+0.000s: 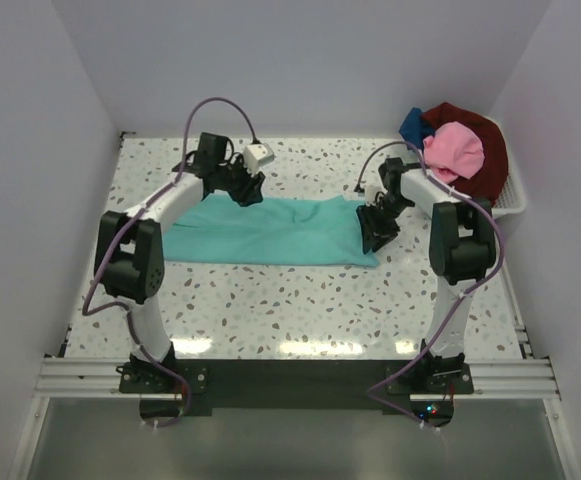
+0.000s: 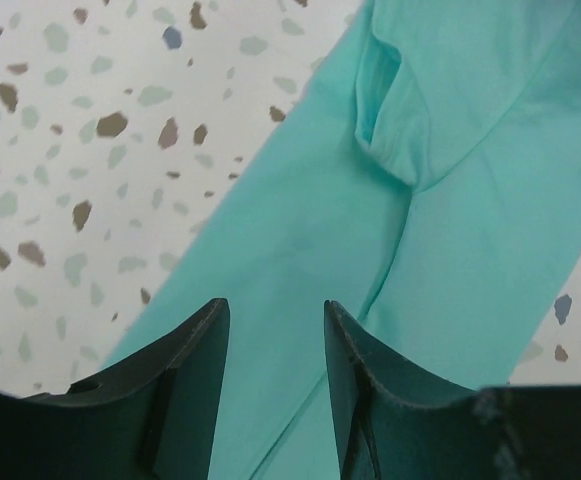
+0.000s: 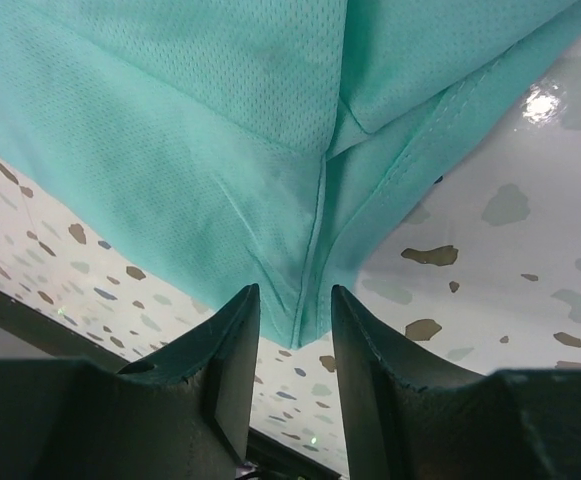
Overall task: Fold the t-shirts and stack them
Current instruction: Fold the tshirt
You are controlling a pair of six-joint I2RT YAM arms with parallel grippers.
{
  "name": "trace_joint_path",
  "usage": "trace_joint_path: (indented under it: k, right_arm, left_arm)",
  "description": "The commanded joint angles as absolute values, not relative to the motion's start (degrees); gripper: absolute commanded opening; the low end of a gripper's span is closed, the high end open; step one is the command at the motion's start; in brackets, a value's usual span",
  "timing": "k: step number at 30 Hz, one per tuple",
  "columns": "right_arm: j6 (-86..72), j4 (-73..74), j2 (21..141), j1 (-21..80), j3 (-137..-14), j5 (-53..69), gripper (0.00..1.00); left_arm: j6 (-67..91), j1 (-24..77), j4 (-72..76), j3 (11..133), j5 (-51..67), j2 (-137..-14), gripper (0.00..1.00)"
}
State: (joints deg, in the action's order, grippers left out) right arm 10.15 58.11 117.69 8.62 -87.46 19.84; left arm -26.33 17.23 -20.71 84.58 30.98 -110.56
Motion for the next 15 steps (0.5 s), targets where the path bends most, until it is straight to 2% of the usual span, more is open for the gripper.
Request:
trace_joint_path:
  k: [1,3,7,9,11,15]
  right_arm:
    - [11.25,59.23,115.66,8.61,-87.01,19.86,0.38]
    - [11.34,59.76,116.19,8.53,-86.92,20.56,0.36]
    - [10.90,59.77,115.93,8.53,-86.75,20.74,0.23]
    - [10.64,60.38,115.58,8.53,-87.27,20.74,0.21]
    - [10.55,60.90,115.49,8.53,-87.97,20.31,0.22]
    - [10.20,60.91,115.14,8.61,-87.80,18.63,0.32]
  left_arm:
    - [-23.29,11.96,-25.39,81.57,32.52,-105.30,0.48]
    - [-23.55,8.89,-26.27,79.29,32.87,-103.28,0.48]
    - [-24.08,4.75,-25.93,75.07,33.48,-99.32,0.48]
    - [-24.52,2.91,-26.19,73.40,33.84,-97.91,0.48]
    - [-24.61,1.24,-26.28,72.34,34.27,-97.04,0.48]
    - [-24.52,0.00,-26.72,71.63,35.24,-96.07,0.48]
